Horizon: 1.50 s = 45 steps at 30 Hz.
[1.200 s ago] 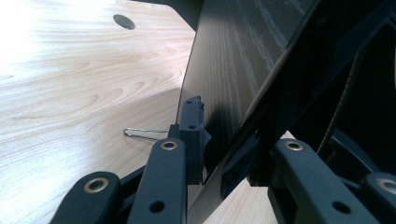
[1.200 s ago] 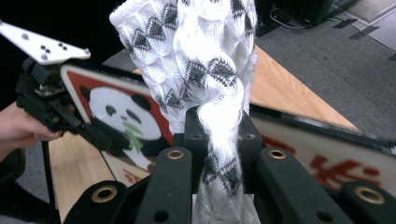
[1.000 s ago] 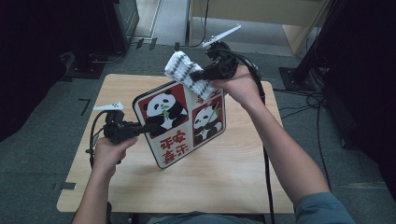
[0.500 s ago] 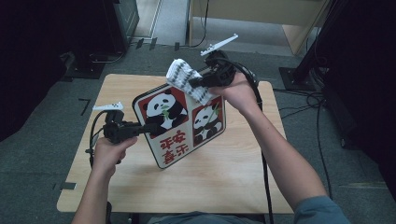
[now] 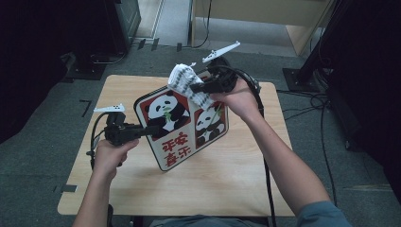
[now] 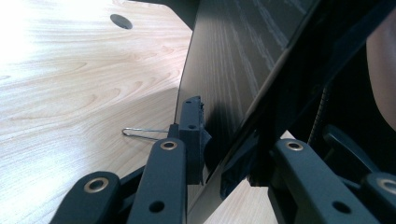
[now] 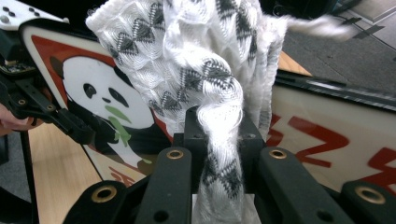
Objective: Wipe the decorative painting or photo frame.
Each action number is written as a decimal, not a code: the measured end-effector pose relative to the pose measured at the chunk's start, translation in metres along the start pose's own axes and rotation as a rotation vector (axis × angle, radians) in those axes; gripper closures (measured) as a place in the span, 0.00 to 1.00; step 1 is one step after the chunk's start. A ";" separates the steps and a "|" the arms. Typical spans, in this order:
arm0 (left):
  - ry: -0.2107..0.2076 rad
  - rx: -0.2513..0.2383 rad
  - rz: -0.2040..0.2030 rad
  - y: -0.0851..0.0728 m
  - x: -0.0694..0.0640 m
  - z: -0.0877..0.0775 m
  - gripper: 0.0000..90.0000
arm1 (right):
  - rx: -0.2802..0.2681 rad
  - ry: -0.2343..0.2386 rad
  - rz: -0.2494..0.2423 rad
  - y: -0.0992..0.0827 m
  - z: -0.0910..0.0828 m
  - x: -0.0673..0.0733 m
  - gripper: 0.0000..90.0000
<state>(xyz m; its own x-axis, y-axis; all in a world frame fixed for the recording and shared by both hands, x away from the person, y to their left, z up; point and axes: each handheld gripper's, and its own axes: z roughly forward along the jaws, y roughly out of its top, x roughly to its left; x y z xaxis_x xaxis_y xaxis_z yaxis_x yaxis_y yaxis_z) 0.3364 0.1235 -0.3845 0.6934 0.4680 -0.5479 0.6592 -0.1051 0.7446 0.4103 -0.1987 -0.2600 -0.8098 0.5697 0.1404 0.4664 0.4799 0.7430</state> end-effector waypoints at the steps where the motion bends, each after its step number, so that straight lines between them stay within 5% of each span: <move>1: 0.000 -0.001 0.000 0.000 0.000 0.000 0.82 | 0.008 -0.003 -0.008 -0.001 0.001 0.001 0.90; 45: -0.006 -0.008 -0.010 -0.001 0.001 0.000 0.82 | 0.041 0.024 0.043 -0.060 0.031 -0.008 0.90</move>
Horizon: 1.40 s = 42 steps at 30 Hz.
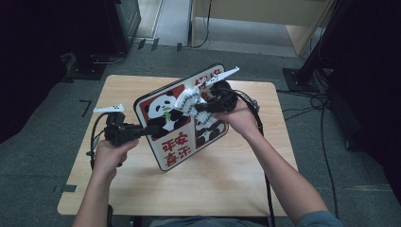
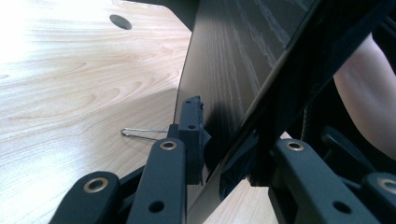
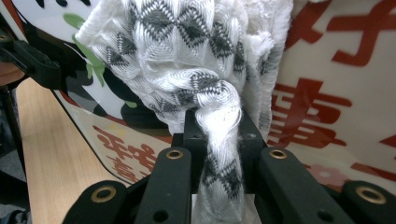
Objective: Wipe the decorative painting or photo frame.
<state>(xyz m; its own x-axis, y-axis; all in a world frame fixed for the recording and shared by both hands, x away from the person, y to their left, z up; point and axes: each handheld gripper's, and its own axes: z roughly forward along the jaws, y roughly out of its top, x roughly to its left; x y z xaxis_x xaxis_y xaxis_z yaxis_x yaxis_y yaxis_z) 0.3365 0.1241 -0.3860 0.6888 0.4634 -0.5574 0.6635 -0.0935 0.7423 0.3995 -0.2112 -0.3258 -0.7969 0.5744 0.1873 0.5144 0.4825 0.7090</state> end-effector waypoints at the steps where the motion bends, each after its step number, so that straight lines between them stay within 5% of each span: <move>1: -0.001 0.000 0.000 0.000 0.000 0.000 0.82 | -0.002 0.000 -0.001 -0.001 0.001 0.000 0.90; 42: -0.010 0.008 -0.004 0.000 0.000 0.002 0.81 | 0.026 0.021 0.062 -0.063 0.033 -0.010 0.89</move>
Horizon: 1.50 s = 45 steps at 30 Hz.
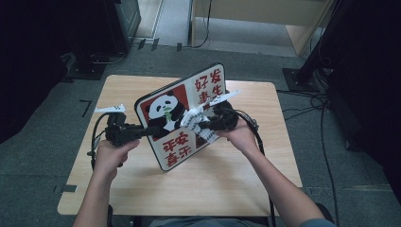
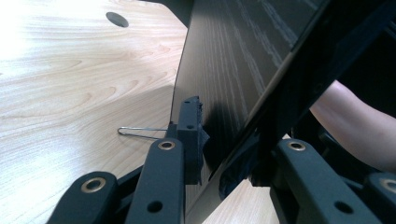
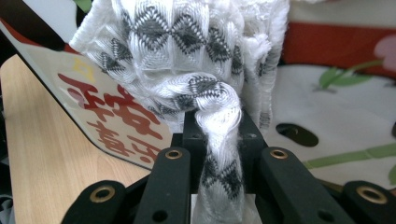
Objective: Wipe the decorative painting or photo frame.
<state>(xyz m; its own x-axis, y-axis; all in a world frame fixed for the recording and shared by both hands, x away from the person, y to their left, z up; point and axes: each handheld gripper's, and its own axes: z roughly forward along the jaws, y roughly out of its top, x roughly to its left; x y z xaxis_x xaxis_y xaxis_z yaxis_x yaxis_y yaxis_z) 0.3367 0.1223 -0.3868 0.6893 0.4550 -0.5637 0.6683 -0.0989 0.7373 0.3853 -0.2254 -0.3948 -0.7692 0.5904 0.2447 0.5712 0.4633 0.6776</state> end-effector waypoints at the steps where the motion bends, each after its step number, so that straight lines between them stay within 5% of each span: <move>1: -0.001 0.002 -0.001 0.000 0.000 0.000 0.81 | 0.001 0.003 0.004 -0.002 0.001 -0.001 0.89; 27: -0.003 0.006 -0.005 0.000 0.000 0.000 0.80 | 0.029 0.018 0.049 -0.050 0.030 -0.007 0.89; 45: -0.004 0.012 -0.014 -0.001 0.000 0.001 0.80 | 0.112 0.038 0.088 -0.076 0.051 -0.012 0.89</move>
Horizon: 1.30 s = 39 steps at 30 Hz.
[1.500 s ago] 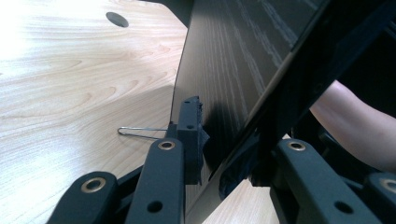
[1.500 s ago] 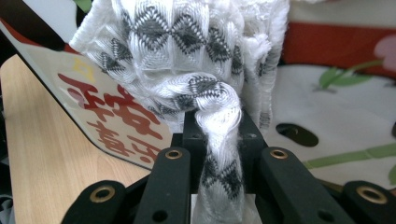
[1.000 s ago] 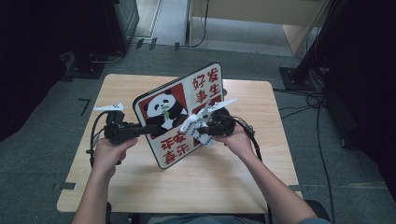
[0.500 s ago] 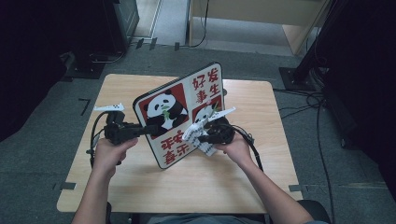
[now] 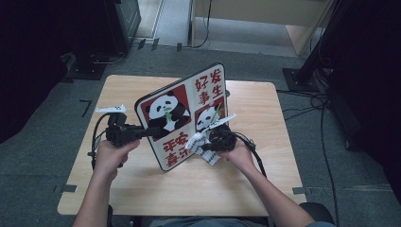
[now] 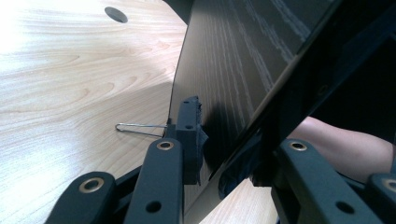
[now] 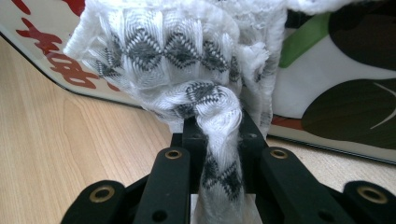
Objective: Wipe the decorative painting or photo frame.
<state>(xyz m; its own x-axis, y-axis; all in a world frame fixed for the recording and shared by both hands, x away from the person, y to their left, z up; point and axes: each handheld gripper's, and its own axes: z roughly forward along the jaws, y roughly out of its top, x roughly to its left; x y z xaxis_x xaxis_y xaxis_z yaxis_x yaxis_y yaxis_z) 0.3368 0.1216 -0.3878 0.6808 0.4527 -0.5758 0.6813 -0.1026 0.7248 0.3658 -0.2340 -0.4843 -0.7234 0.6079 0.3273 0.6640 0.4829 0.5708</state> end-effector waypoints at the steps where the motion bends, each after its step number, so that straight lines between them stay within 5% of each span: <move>1: 0.001 0.001 0.000 0.000 0.000 0.000 0.80 | 0.004 -0.002 0.002 0.000 -0.001 0.001 0.89; 16: 0.006 -0.003 0.002 0.000 0.000 0.000 0.80 | -0.063 0.029 -0.040 0.020 -0.044 0.013 0.90; 31: 0.014 -0.002 0.010 -0.001 -0.001 0.000 0.80 | -0.135 0.006 -0.138 0.085 -0.106 0.044 0.89; 39: 0.013 -0.004 0.008 -0.001 -0.001 0.000 0.80 | -0.165 -0.009 -0.148 0.122 -0.129 0.063 0.89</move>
<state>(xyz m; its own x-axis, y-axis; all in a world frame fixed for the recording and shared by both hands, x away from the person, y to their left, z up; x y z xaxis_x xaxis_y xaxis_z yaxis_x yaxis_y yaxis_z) 0.3354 0.1211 -0.3879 0.6830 0.4631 -0.5649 0.6744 -0.1026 0.7312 0.3765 -0.2179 -0.2967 -0.8084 0.5442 0.2243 0.5104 0.4584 0.7276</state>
